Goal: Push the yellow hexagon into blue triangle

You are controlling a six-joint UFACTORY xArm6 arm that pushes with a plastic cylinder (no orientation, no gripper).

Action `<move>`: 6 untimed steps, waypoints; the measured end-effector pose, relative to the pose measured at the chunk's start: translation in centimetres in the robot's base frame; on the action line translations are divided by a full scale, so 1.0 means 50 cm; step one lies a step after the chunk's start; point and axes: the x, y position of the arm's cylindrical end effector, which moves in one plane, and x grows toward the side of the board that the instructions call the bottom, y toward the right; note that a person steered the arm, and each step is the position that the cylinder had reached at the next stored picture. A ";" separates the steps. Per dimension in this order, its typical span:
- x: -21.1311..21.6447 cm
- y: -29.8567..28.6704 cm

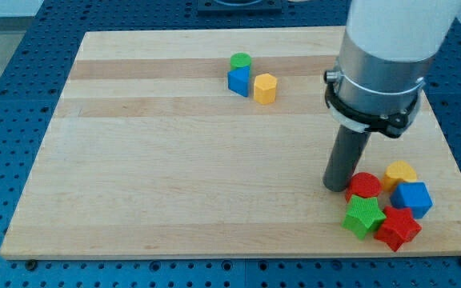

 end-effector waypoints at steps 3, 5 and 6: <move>-0.127 -0.046; -0.338 -0.035; -0.395 -0.117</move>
